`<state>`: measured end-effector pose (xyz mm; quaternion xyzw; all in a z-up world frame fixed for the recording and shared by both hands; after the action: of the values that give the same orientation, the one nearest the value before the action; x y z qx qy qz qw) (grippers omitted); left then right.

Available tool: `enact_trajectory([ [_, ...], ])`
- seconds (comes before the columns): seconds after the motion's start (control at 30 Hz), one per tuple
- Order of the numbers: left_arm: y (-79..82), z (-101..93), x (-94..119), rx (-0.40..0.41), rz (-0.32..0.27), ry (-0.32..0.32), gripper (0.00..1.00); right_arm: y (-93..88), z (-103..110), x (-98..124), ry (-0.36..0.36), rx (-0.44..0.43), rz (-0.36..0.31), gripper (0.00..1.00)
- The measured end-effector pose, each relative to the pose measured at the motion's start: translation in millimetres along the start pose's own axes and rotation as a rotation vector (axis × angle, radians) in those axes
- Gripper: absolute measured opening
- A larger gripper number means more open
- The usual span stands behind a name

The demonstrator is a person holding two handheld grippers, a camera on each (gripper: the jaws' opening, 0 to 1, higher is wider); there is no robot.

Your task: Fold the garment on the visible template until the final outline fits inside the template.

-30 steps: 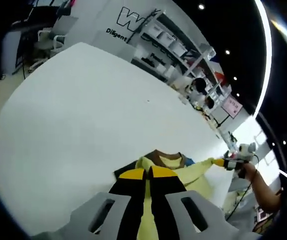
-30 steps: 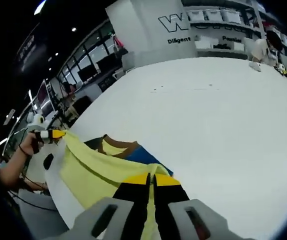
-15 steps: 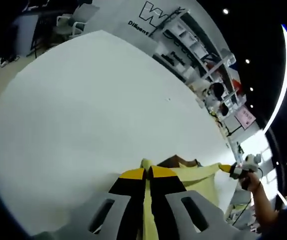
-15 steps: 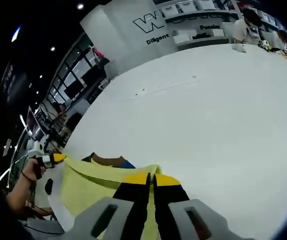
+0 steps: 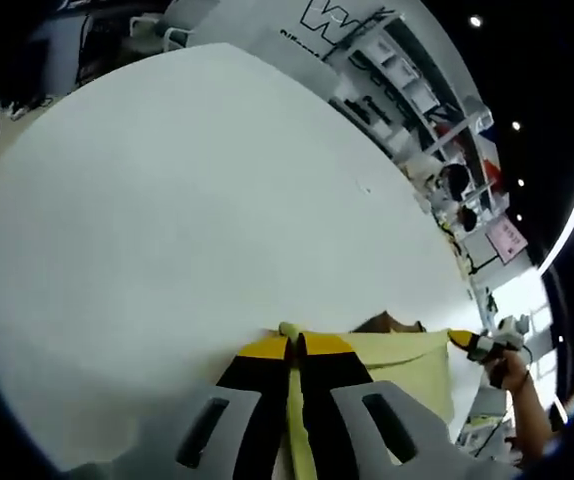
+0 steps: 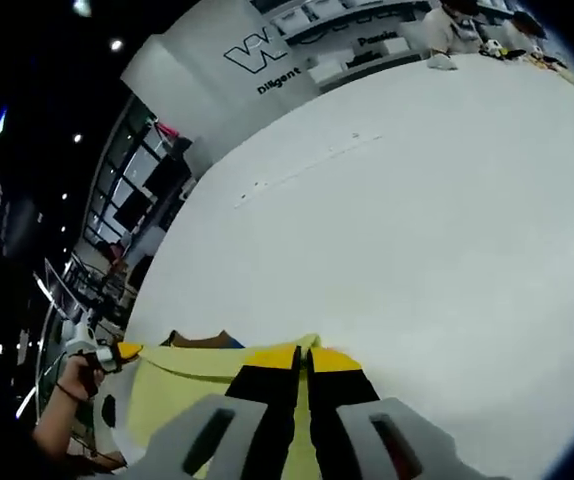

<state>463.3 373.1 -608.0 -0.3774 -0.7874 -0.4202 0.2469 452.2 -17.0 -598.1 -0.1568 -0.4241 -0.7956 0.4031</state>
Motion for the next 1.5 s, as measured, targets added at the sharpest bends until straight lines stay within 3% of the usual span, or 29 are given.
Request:
enact_trajectory([
  [0.37,15.2,-10.3,0,0.12,-0.06,-0.052,0.02,7.4,0,-4,0.008,-0.036,-0.044,0.0],
  [0.53,20.6,-13.0,1,0.173,-0.102,-0.068,0.07,14.2,1,-4,0.027,-0.085,-0.108,0.01],
  [0.6,29.3,-9.9,-1,0.243,-0.155,-0.074,0.07,20.3,-3,-3,0.017,-0.128,-0.161,0.0],
  [0.67,29.6,-7.8,-1,0.248,-0.151,-0.067,0.06,21.3,-5,-2,0.008,-0.14,-0.169,0.0],
  [0.8,26.8,-4.4,-1,0.178,-0.127,-0.051,0.06,20.8,-1,-4,0.011,-0.128,-0.155,0.01],
  [1.03,14.9,-9.5,10,0.046,-0.113,-0.034,0.08,21.8,11,7,0.002,0.029,-0.113,0.03],
  [1.4,-2.8,-7.0,31,-0.062,-0.098,-0.019,0.1,1.9,15,18,-0.016,0.134,-0.047,0.04],
  [1.5,-14.1,-3.7,38,-0.101,-0.09,-0.005,0.1,-12.0,17,22,-0.024,0.177,-0.019,0.05],
])
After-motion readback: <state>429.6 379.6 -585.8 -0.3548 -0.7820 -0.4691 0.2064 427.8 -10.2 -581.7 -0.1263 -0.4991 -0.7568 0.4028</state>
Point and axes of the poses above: the point that each gripper's makers call its tool centre point, and the gripper's own axes: x roughly backward along the fingers, z roughly to its left, y roughly out of its top, the point moved 4 cm from there along x, roughly backward along the fingers, and after that the axes turned 6 degrees about y, right-handed, at the moved point
